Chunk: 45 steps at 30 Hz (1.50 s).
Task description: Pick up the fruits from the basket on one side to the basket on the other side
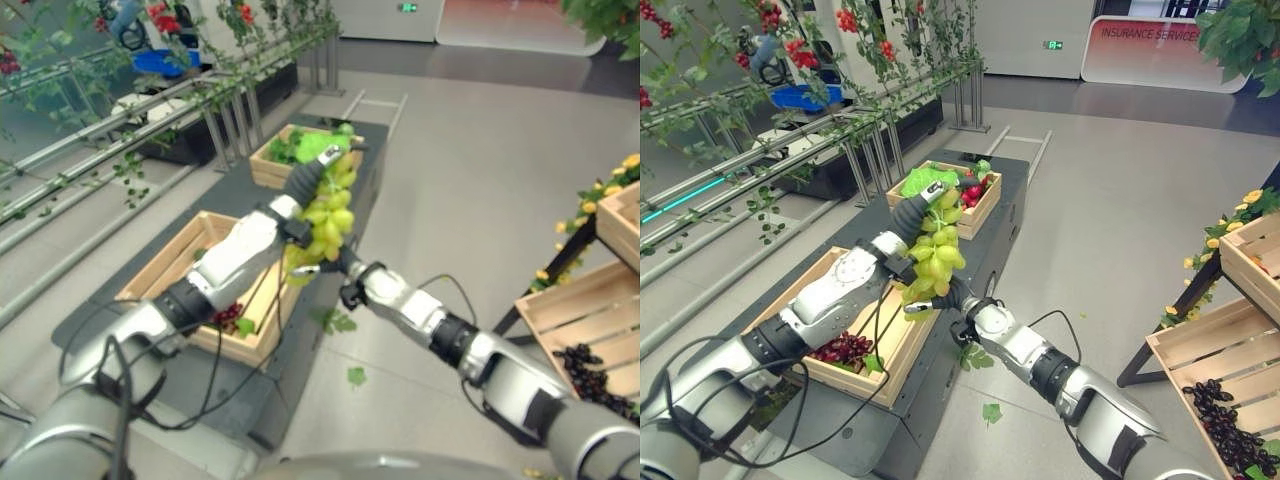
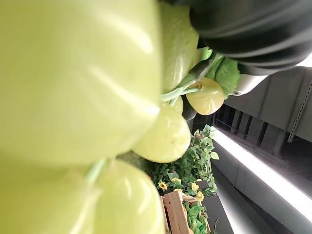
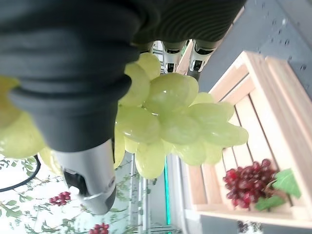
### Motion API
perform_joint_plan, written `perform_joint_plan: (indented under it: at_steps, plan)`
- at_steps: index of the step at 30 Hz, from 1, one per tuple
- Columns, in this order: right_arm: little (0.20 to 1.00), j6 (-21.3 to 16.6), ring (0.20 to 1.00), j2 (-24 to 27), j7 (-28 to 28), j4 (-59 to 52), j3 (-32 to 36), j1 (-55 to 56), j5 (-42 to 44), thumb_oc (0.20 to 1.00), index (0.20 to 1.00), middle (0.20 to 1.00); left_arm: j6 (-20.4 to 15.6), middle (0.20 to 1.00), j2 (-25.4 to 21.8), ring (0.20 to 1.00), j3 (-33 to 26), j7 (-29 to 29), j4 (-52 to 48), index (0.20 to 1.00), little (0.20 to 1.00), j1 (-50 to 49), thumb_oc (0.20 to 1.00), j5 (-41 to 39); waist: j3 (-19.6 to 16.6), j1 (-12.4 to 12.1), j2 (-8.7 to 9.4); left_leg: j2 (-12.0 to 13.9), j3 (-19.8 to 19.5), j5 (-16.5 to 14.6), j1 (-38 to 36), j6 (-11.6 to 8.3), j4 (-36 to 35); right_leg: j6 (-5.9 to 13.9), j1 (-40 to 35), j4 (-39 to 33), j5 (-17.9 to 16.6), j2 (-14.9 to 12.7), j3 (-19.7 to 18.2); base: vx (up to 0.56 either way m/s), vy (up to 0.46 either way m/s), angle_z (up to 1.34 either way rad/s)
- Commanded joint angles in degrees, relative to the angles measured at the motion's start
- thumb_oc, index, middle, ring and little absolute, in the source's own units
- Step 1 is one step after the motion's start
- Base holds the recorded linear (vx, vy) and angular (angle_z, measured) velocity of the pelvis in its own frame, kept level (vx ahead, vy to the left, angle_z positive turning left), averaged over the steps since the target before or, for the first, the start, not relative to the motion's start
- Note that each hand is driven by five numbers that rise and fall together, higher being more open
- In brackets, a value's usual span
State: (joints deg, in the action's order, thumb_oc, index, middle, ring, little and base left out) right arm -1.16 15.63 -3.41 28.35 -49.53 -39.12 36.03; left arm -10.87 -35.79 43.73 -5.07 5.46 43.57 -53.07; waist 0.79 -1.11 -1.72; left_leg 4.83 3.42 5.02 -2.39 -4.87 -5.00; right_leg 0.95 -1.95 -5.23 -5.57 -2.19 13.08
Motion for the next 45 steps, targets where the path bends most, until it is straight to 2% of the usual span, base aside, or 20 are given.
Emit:
perform_joint_plan:
  at_steps: [1,4,5,6,8,19,38,39,41,45]
  plan:
    - [1.0,-4.11,1.0,-1.33,0.25,-3.0,2.0,-8.78,3.18,1.0,1.0,1.0,-3.1,0.2,0.03,0.2,-2.5,-0.19,-0.43,0.2,0.2,3.83,0.2,0.26,-1.12,-1.65,2.77,-2.95,-1.3,-2.43,0.22,1.26,0.0,4.83,-3.1,0.95,4.72,-0.91,0.18,0.0,0.0,0.0]
    - [1.0,-5.01,1.0,-0.13,0.43,-5.23,3.34,-9.19,4.57,1.0,1.0,1.0,-3.08,0.2,-0.1,0.2,-4.2,0.06,-1.78,0.2,0.2,1.19,0.2,0.41,-0.95,-1.77,2.89,-3.04,-1.69,-2.52,0.06,1.35,0.0,4.76,-3.53,1.05,4.89,-1.14,0.48,0.01,0.007,0.03]
    - [0.658,-5.14,0.658,0.03,0.54,-5.61,3.52,-9.18,4.53,0.658,0.658,0.658,-3.04,0.2,-0.19,0.2,-4.66,0.12,-1.76,0.2,0.2,0.57,0.2,0.49,-0.97,-1.82,2.91,-3.06,-1.78,-2.57,0.05,1.37,0.0,4.73,-3.58,1.06,4.94,-1.17,0.6,0.02,0.008,0.07]
    - [0.548,-5.13,0.548,0.2,0.51,-5.82,3.59,-9.07,4.59,0.548,0.548,0.548,-3.04,0.2,-0.31,0.2,-4.97,0.17,-1.85,0.2,0.2,0.06,0.2,0.45,-0.95,-1.85,2.91,-3.07,-1.84,-2.62,-0.02,1.37,0.0,4.75,-3.65,1.11,4.98,-1.21,0.68,0.01,0.004,0.06]
    - [0.2,-5.16,0.2,0.19,0.38,-5.67,3.79,-8.89,4.34,0.2,0.2,0.2,-2.93,0.2,0.0,0.2,-5.34,0.19,-1.69,0.2,0.2,-0.5,0.2,0.37,-0.93,-1.93,2.88,-3.08,-2.0,-2.7,-0.13,1.38,0.0,4.71,-3.8,1.1,5.1,-1.26,0.91,0.02,0.008,0.05]
    - [0.2,-4.48,0.2,0.46,-0.5,-5.43,3.88,-8.64,2.34,0.2,0.2,0.2,-2.86,0.2,2.37,0.2,-5.41,-0.14,-2.04,0.2,0.2,-1.41,0.2,0.0,-0.46,-2.15,2.97,-3.01,-2.56,-2.98,-0.67,1.55,0.0,4.55,-4.22,1.77,5.74,-1.28,1.41,0.01,-0.003,0.04]
    - [0.2,-4.01,0.2,1.0,-0.38,-3.82,4.72,-8.48,2.1,0.2,0.2,0.2,-2.36,0.2,5.22,0.2,-5.12,-0.28,0.74,0.2,0.2,-0.72,0.2,0.42,-1.38,-0.91,2.74,-2.12,-1.5,-3.51,-2.22,1.18,0.05,4.29,-5.22,1.71,6.41,-0.92,0.41,0.0,-0.001,0.01]
    - [0.2,-3.97,0.2,1.02,-0.33,-3.75,4.92,-8.34,2.11,0.2,0.2,0.2,-2.36,0.219,5.38,0.219,-5.27,-0.27,0.69,0.219,0.219,-0.89,0.219,0.38,-1.48,-0.89,2.71,-2.08,-1.5,-3.5,-2.2,1.16,0.04,4.26,-5.18,1.7,6.42,-0.9,0.4,-0.02,-0.01,-0.03]
    - [0.2,-3.89,0.2,1.14,-0.21,-3.99,5.17,-8.0,2.06,0.2,0.2,0.2,-2.35,1.0,5.52,1.0,-5.62,-0.18,0.44,1.0,1.0,-1.45,1.0,0.35,-1.54,-0.85,2.74,-1.97,-1.45,-3.48,-2.27,1.13,0.05,4.22,-5.19,1.74,6.44,-0.87,0.35,-0.01,-0.008,-0.05]
    - [0.2,-3.93,0.2,1.78,-0.05,-4.37,5.77,-7.45,1.87,0.2,0.2,0.2,-2.36,1.0,5.34,1.0,-6.5,-0.3,-0.08,1.0,1.0,-2.3,1.0,1.15,-1.68,-0.73,2.7,-1.84,-1.45,-3.49,-2.47,1.09,0.07,4.14,-5.31,1.79,6.48,-0.81,0.34,-0.01,-0.003,-0.08]
